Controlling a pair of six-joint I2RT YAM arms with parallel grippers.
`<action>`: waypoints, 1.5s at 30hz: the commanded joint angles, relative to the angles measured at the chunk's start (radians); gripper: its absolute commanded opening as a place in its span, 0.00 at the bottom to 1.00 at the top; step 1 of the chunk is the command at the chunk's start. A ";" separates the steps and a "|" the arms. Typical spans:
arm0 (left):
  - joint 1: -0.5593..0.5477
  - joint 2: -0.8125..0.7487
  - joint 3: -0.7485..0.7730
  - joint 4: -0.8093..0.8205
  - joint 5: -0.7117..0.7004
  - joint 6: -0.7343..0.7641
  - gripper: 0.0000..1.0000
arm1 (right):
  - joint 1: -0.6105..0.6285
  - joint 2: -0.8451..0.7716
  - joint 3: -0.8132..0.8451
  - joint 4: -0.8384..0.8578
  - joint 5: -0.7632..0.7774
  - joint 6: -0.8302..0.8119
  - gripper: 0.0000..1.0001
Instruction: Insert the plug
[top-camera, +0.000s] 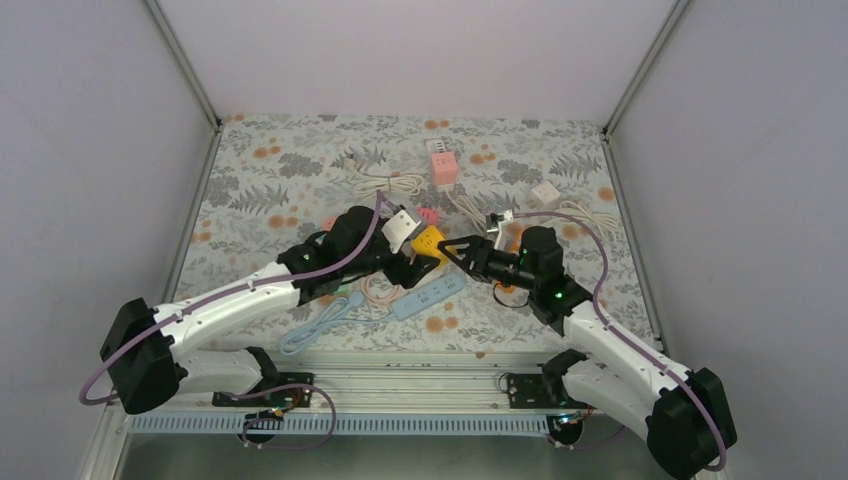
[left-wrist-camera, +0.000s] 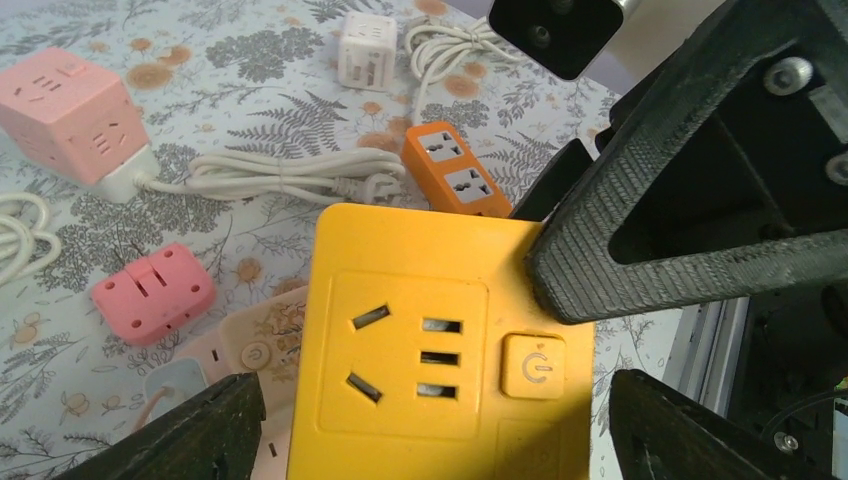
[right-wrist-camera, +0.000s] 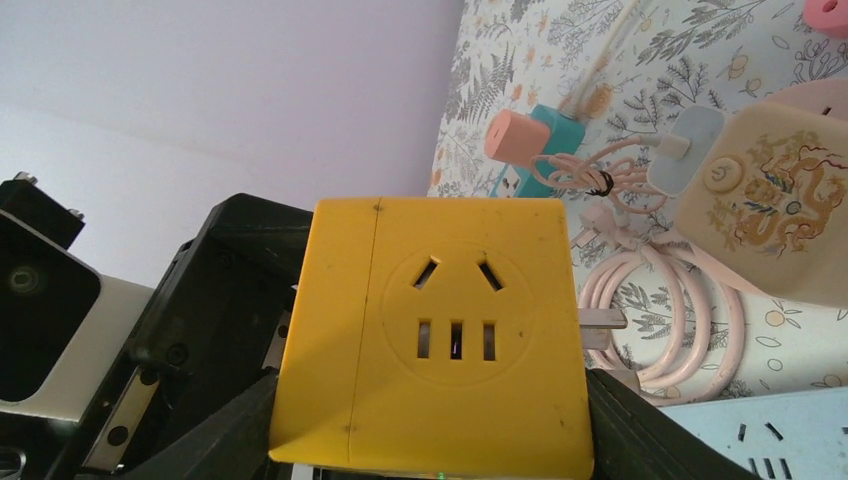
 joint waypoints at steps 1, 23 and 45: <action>-0.001 0.011 0.028 0.014 -0.001 -0.007 0.85 | 0.002 -0.010 0.037 0.059 -0.037 0.010 0.50; -0.008 0.135 0.096 -0.040 -0.005 0.025 0.35 | 0.003 -0.056 0.056 -0.216 0.170 -0.094 0.92; -0.107 0.213 0.057 -0.229 -0.100 0.180 0.33 | -0.020 -0.182 0.035 -0.508 0.580 -0.079 1.00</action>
